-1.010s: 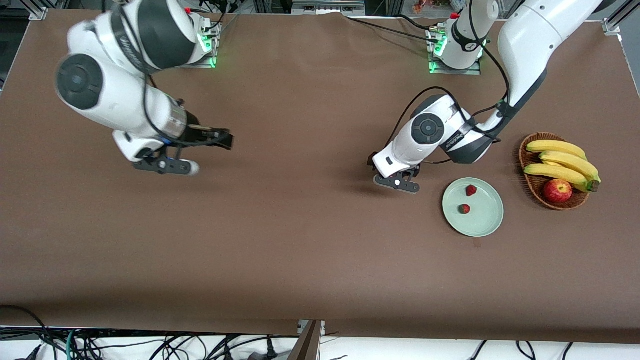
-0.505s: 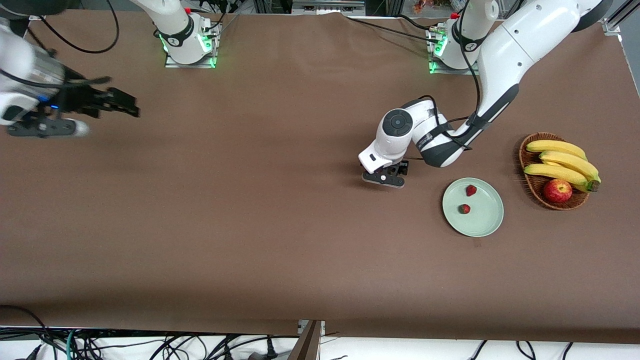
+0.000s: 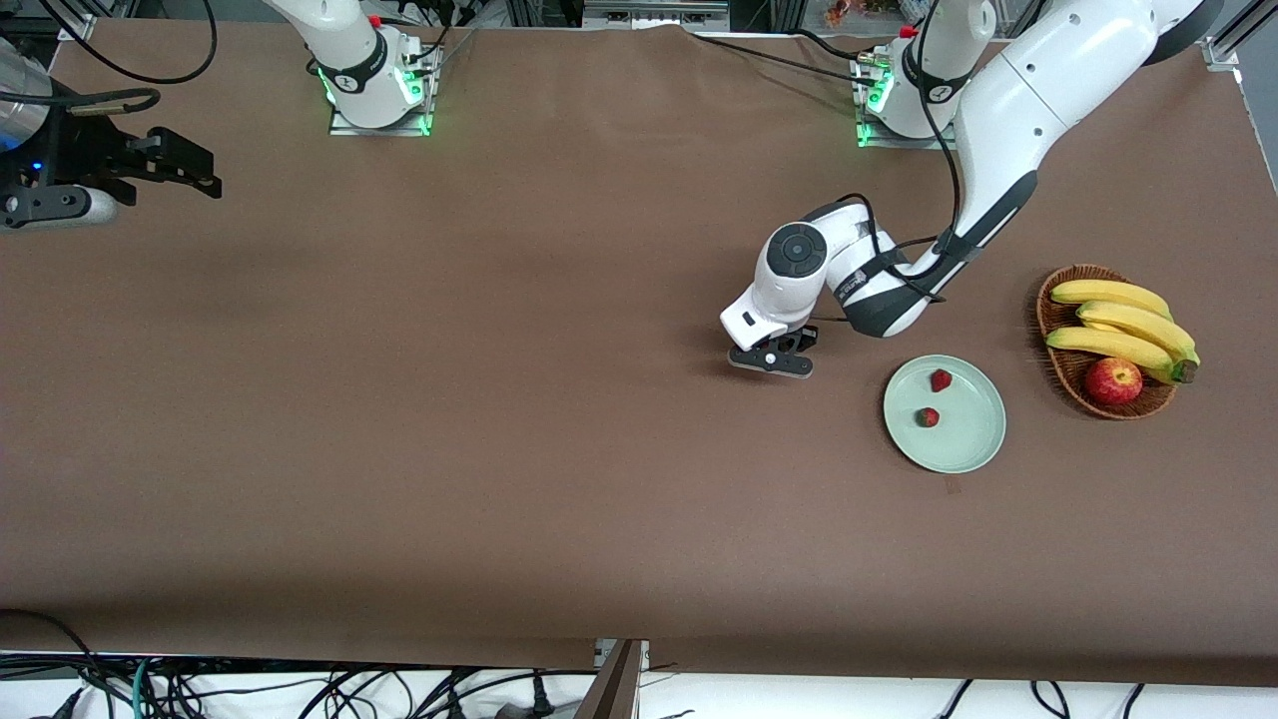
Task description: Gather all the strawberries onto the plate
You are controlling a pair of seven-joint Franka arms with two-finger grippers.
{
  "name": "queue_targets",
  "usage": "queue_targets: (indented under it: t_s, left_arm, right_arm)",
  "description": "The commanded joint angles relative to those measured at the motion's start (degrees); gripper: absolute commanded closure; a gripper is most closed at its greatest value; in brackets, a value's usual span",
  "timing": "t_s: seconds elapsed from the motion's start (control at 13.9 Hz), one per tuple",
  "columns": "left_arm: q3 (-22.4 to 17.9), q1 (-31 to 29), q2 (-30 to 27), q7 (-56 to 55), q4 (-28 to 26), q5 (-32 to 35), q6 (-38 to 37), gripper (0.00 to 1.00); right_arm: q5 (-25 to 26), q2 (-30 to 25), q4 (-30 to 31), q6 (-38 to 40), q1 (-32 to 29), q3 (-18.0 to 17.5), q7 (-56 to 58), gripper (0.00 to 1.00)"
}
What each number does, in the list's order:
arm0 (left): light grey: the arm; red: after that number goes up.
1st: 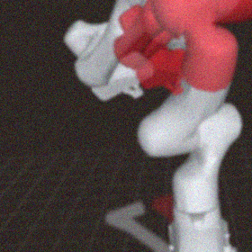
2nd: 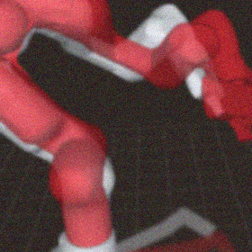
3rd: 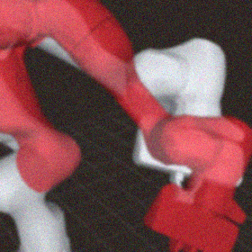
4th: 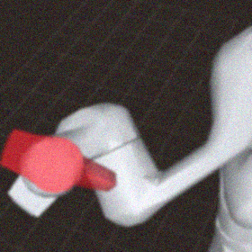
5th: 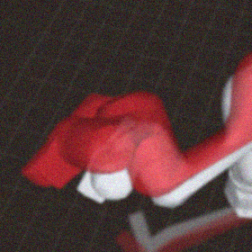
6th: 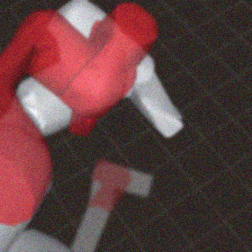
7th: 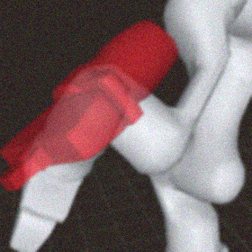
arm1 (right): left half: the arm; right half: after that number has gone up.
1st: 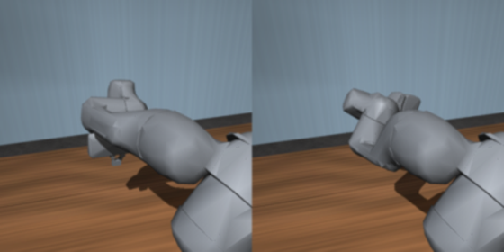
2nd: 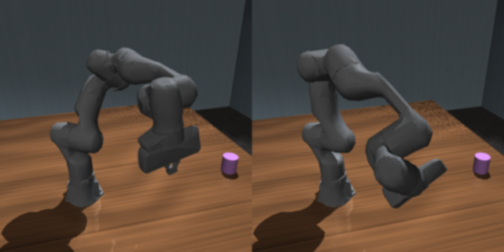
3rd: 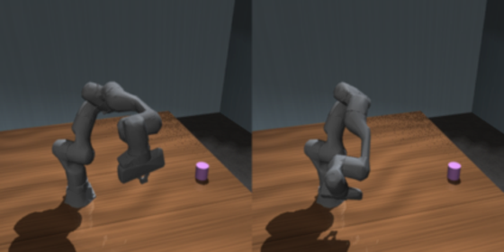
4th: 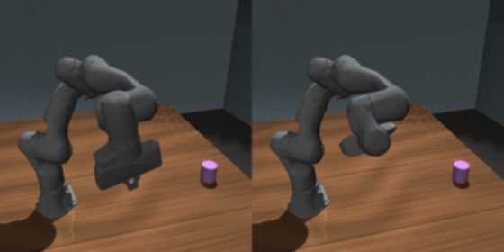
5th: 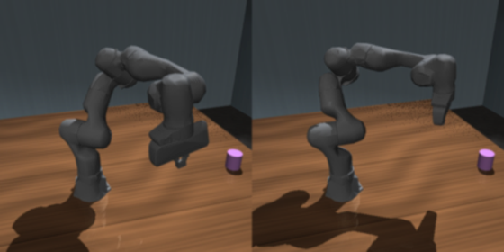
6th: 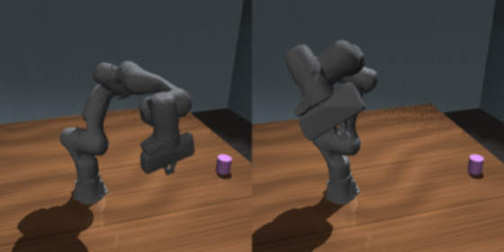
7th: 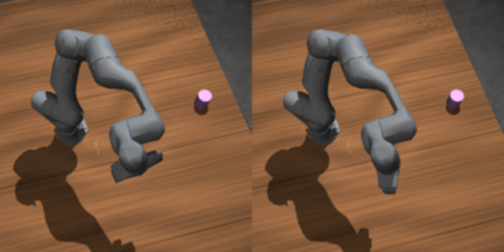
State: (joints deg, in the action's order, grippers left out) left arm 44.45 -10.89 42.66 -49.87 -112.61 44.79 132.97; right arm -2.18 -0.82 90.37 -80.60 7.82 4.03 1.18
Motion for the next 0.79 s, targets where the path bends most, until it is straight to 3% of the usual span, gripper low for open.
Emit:
queue_targets:
  t_s: [0.0,0.36,0.72]
  left_arm:
    - [0.5,-1.6,-1.6,2.4,0.4,0.9,-1.4,1.00]
    - [5.3,-8.2,-2.1,14.9,6.2,-5.2,-12.3,1.00]
    - [5.3,-16.4,-2.4,41.1,10.1,-9.4,-16.6,0.99]
  right_arm:
    - [1.0,-0.1,0.5,-1.7,-0.7,-0.9,0.5,0.01]
    - [1.3,0.7,-1.4,-1.7,-0.4,-0.9,0.1,0.01]
    - [2.8,4.2,-2.5,-3.9,0.2,-1.1,-0.1,0.01]
